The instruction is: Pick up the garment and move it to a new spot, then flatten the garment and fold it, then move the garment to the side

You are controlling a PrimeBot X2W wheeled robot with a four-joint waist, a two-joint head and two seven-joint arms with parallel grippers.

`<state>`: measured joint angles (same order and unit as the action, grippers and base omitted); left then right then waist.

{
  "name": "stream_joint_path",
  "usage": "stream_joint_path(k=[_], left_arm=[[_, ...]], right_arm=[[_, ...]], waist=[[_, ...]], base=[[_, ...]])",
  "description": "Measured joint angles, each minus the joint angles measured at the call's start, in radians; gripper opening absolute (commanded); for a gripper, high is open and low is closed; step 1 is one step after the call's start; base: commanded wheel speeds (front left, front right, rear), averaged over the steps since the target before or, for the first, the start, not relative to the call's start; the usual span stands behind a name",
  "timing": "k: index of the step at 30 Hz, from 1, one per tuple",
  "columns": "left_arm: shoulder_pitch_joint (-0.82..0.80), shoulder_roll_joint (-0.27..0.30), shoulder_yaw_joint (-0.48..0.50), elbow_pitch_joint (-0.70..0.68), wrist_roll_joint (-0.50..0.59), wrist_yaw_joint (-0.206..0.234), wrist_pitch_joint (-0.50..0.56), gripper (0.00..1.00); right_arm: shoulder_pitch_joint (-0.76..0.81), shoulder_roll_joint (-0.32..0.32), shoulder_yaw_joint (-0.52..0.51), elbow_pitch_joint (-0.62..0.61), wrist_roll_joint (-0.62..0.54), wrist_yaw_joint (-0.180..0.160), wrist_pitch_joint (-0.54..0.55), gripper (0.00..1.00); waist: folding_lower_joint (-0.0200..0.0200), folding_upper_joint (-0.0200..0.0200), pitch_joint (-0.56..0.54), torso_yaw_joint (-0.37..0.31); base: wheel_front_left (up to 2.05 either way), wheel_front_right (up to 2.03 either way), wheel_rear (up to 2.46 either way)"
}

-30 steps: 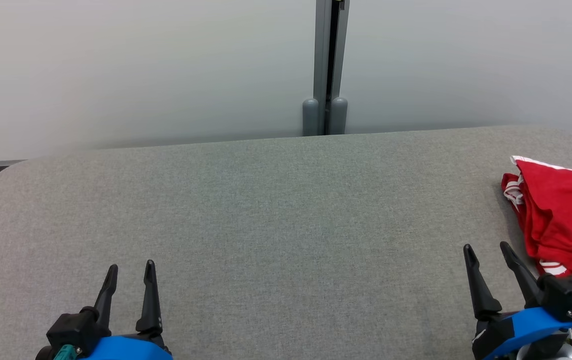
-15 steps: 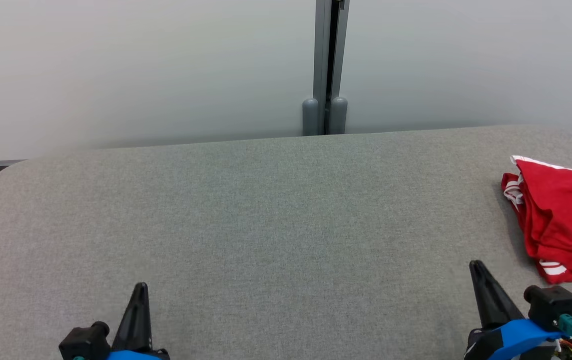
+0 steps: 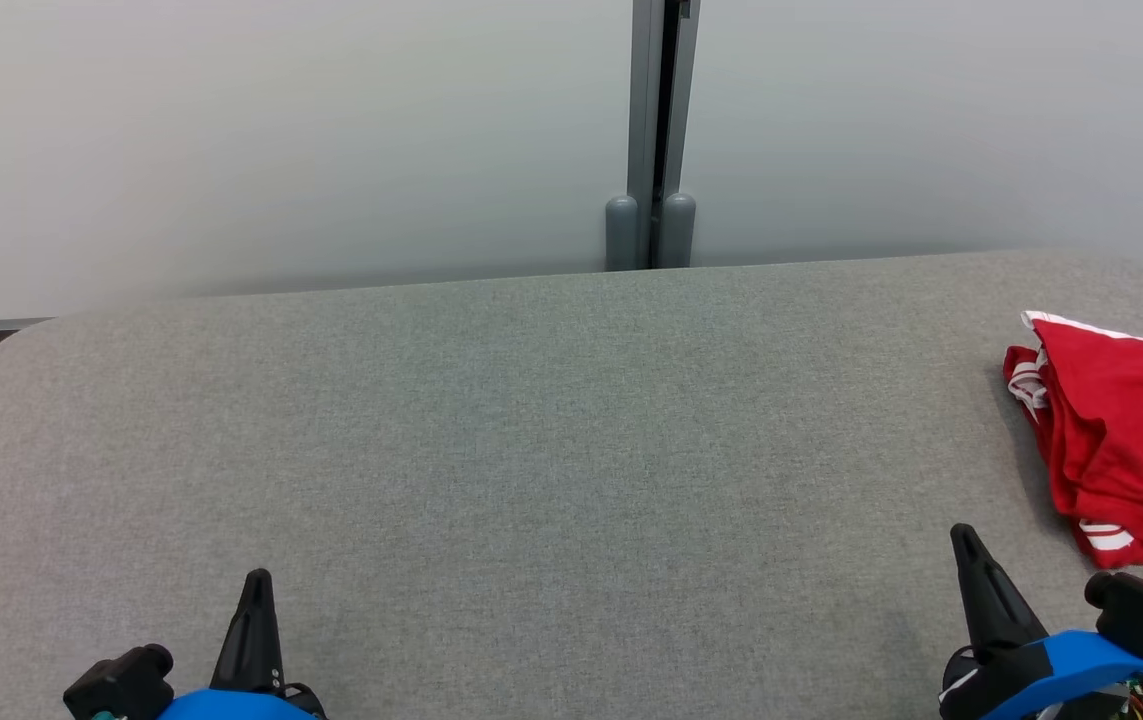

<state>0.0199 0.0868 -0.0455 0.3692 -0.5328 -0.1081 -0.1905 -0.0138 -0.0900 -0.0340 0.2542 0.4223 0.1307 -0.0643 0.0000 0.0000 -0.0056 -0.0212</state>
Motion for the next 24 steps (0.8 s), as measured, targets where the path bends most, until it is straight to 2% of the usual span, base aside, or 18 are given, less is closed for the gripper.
stream_joint_path(k=[24], left_arm=[[-0.035, -0.013, 0.045, -0.04, -0.334, -0.006, 0.094, 0.0]], right_arm=[[-0.019, 0.013, -0.023, -0.004, 0.369, 0.0, 0.053, 0.0]], waist=[[0.0, 0.0, 0.002, 0.005]], base=[[0.0, 0.0, 0.0]])
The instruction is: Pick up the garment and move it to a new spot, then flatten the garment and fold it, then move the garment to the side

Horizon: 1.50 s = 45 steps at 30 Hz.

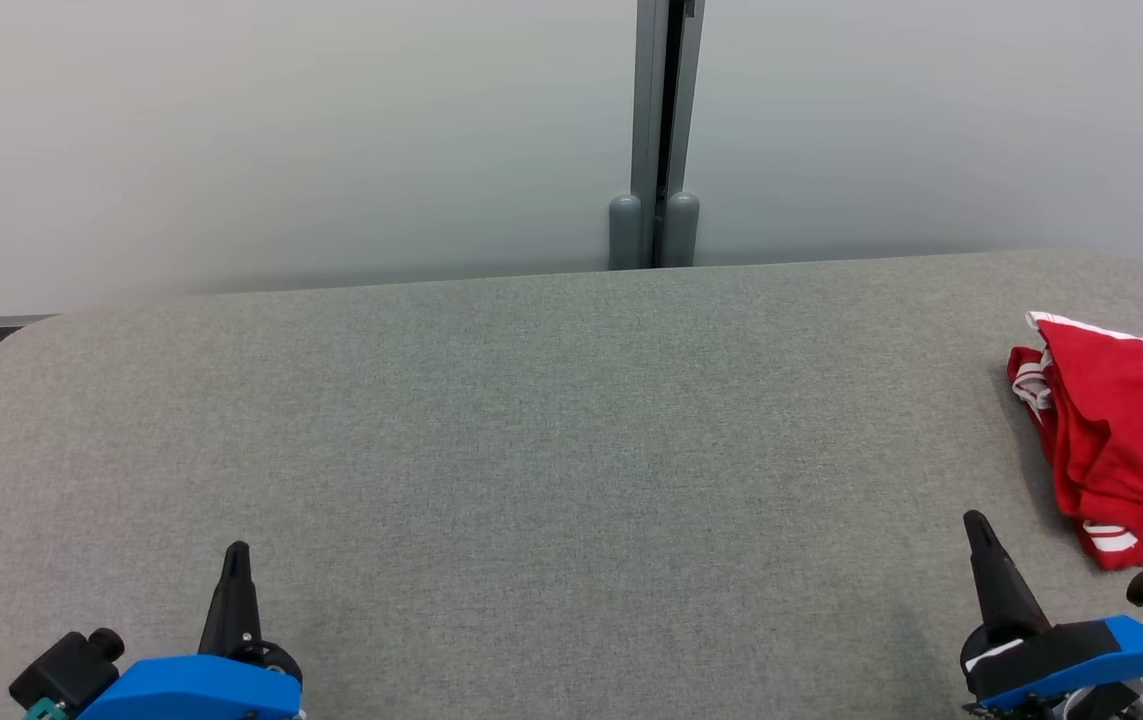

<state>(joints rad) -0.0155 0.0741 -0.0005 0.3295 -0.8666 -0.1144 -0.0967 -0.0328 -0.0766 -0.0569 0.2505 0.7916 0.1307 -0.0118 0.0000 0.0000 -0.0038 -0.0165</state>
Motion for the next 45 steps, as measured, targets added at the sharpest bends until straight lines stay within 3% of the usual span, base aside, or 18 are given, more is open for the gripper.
stream_joint_path(k=[45], left_arm=[[-0.051, -0.015, 0.068, -0.049, -0.446, -0.007, 0.126, 0.0]], right_arm=[[-0.044, 0.014, -0.034, -0.003, 0.49, 0.0, 0.074, 0.0]], waist=[[0.0, 0.0, 0.004, 0.008]], base=[[0.0, 0.0, 0.0]])
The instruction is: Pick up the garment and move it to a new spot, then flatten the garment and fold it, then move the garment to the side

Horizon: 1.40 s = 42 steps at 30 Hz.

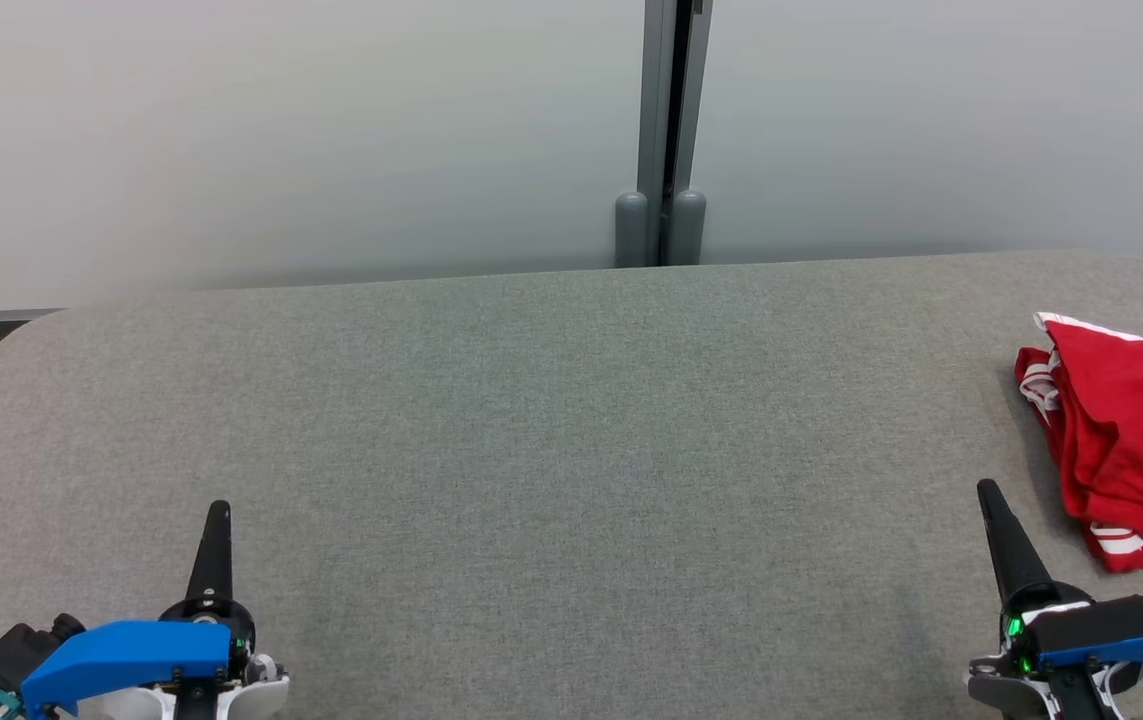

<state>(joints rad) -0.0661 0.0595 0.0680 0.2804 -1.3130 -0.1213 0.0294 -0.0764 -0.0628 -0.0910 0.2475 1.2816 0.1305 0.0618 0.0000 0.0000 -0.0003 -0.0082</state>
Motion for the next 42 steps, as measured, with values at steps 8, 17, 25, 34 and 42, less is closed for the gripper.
stream_joint_path(k=[8, 17, 25, 34, 42], left_arm=[[-0.008, -0.002, 0.012, -0.007, -0.062, -0.002, 0.018, 0.0], [-0.018, -0.003, 0.019, -0.014, -0.127, -0.002, 0.037, 0.0], [-0.022, -0.004, 0.026, -0.021, -0.181, -0.003, 0.051, 0.0], [-0.029, -0.007, 0.038, -0.026, -0.238, -0.003, 0.067, 0.0], [-0.035, -0.008, 0.045, -0.031, -0.284, -0.005, 0.082, 0.0]], right_arm=[[-0.003, 0.002, -0.005, 0.0, 0.068, 0.0, 0.013, 0.0], [-0.011, 0.005, -0.01, -0.001, 0.139, 0.0, 0.024, 0.0], [-0.017, 0.007, -0.013, -0.001, 0.199, 0.0, 0.034, 0.0], [-0.023, 0.009, -0.017, -0.001, 0.262, 0.0, 0.043, 0.0], [-0.024, 0.011, -0.021, -0.001, 0.315, 0.0, 0.05, 0.0]], waist=[[0.0, 0.0, 0.001, 0.001], [0.0, 0.0, 0.001, 0.003], [0.0, 0.0, 0.002, 0.005], [0.0, 0.0, 0.003, 0.006], [0.0, 0.0, 0.003, 0.008]], base=[[0.0, 0.0, 0.0], [0.0, 0.0, 0.0], [0.0, 0.0, 0.0], [0.0, 0.0, 0.0], [0.0, 0.0, 0.0]])
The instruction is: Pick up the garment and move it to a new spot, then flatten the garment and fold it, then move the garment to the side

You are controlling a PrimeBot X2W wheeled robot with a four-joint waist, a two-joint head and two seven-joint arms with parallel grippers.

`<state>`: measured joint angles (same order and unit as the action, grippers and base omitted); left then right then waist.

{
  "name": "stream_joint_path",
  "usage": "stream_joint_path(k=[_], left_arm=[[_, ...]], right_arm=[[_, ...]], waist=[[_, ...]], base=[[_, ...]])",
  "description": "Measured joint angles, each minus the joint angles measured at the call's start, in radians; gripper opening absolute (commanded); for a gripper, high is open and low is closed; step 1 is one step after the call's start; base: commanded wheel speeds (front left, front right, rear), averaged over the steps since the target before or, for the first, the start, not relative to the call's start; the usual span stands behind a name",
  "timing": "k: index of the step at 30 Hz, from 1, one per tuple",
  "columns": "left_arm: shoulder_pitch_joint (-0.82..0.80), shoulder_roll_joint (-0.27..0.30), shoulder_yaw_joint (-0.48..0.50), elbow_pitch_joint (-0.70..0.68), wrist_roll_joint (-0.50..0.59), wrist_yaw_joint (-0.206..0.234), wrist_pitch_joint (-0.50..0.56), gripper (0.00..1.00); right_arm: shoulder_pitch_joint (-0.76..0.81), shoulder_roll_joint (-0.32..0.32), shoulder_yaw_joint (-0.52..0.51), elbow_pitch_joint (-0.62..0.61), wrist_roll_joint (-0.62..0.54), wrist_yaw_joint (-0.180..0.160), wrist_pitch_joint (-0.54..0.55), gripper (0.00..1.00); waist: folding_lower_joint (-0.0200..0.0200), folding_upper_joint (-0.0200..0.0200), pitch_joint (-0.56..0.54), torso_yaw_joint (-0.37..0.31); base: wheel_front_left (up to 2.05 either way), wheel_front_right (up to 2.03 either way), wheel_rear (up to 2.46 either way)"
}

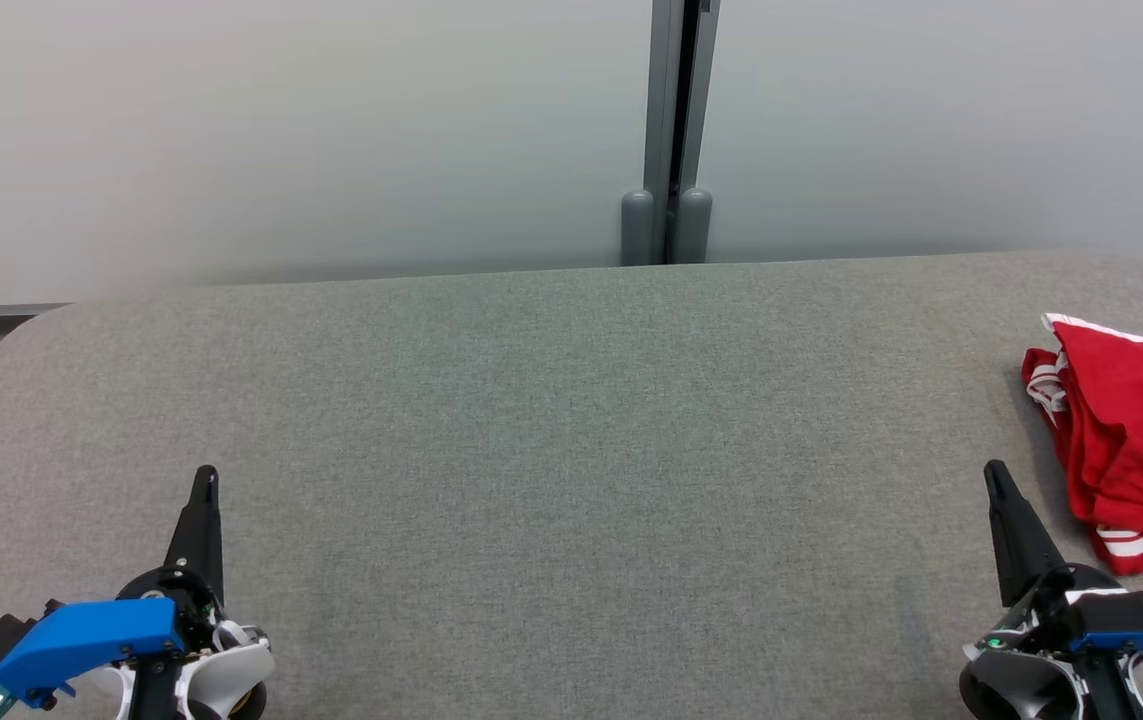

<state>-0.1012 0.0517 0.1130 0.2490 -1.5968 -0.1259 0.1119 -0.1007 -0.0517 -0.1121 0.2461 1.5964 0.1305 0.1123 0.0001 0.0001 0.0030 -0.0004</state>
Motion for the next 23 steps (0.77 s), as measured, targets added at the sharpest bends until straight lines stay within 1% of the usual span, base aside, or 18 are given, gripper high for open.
stream_joint_path(k=[3, 23], left_arm=[[-0.003, 0.0, 0.001, -0.002, -0.015, 0.0, 0.002, 0.0], [-0.003, -0.001, 0.002, -0.002, -0.015, 0.0, 0.002, 0.0]], right_arm=[[-0.001, 0.001, -0.001, 0.0, 0.015, 0.0, 0.001, 0.0], [-0.003, 0.001, -0.001, 0.0, 0.015, 0.0, 0.001, 0.0]], waist=[[-0.0001, 0.0, 0.0, 0.0], [-0.0002, 0.0, 0.0, 0.0]], base=[[0.0, 0.0, 0.0], [0.0, 0.0, 0.0]])
